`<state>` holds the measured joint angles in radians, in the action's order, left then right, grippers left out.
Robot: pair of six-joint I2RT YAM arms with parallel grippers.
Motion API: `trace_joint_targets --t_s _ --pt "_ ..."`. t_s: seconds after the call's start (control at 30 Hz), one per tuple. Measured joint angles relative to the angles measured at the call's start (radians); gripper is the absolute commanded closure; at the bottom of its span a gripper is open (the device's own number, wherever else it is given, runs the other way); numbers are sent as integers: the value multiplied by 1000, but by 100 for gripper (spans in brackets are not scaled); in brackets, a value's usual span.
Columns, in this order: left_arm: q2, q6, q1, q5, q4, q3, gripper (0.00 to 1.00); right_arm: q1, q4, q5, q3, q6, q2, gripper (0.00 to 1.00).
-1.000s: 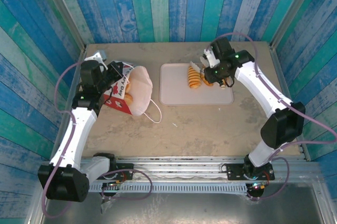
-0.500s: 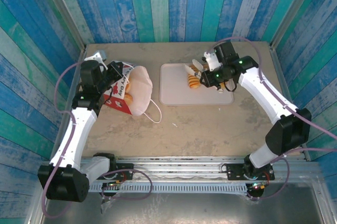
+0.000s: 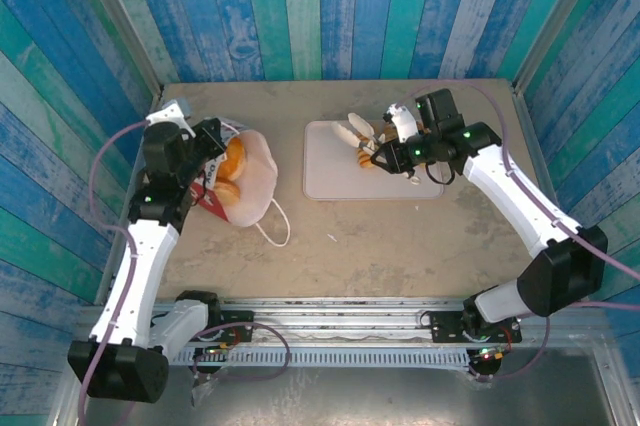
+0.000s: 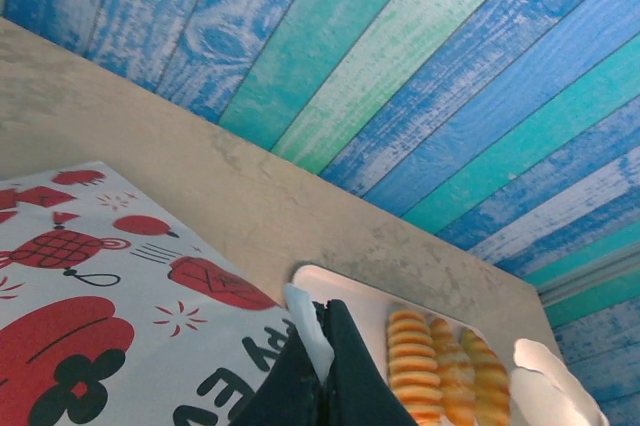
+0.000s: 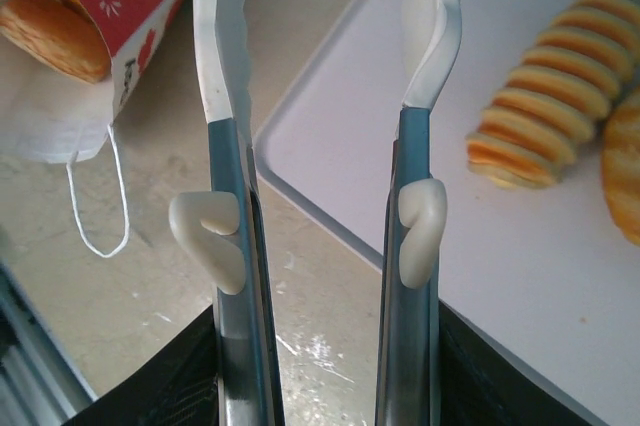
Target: Take the fake bread out of the paper bag
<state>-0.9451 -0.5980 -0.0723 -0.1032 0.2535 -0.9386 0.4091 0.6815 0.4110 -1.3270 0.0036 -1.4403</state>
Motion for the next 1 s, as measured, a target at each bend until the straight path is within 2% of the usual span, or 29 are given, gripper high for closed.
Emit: trace_joint_targets --t_s 0.2,0.53,0.67,0.77,0.9,1.0 --pt "22 19 0 61 36 13 100 0 -74 109 37 0 40 52" --pt "-2 14 0 54 50 13 100 57 -185 272 114 -6 135 51" --pt "-21 2 0 35 44 13 100 134 -190 354 117 -23 137 51" --pt "-38 -5 0 16 42 5 100 226 -188 372 117 -30 113 51" --pt "-54 -26 0 -32 18 3 100 342 -180 335 109 -23 15 52" --pt "-67 -37 0 -70 -6 3 100 386 -157 256 64 9 -101 53"
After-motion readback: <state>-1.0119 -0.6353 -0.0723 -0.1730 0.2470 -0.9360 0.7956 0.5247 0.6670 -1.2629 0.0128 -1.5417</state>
